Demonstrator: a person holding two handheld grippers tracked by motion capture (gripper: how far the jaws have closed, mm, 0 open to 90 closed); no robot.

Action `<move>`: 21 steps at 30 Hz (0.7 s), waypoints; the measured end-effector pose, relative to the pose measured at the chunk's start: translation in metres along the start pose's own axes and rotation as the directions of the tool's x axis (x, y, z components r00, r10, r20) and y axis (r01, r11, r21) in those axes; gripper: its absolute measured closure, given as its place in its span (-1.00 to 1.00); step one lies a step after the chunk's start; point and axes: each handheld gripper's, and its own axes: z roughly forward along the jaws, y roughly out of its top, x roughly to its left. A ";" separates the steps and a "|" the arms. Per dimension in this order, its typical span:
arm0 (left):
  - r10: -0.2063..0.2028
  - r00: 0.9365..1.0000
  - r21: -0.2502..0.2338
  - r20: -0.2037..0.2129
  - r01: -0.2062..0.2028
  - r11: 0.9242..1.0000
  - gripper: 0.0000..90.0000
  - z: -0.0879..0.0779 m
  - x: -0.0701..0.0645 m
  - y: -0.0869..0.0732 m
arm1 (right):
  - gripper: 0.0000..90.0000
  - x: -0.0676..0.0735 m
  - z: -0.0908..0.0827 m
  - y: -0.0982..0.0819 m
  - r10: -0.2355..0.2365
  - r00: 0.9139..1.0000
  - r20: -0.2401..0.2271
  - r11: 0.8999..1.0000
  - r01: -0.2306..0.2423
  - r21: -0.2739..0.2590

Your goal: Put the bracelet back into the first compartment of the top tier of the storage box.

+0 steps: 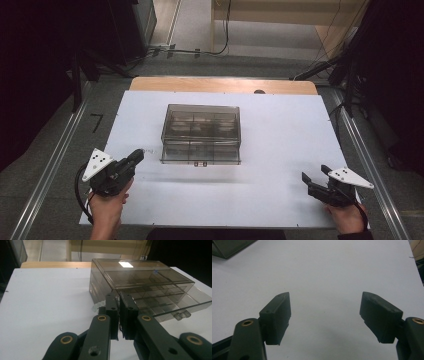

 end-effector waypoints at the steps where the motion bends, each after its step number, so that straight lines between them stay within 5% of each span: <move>1: 0.002 1.000 0.001 0.002 -0.002 1.000 0.93 0.000 -0.001 0.000 | -0.47 0.000 0.000 0.000 0.000 1.000 0.000 1.000 0.000 0.000; 21: 0.016 0.999 -0.005 0.043 -0.016 1.000 0.93 0.008 -0.014 0.007 | -0.46 0.000 0.000 0.000 -0.001 1.000 -0.001 1.000 0.001 0.000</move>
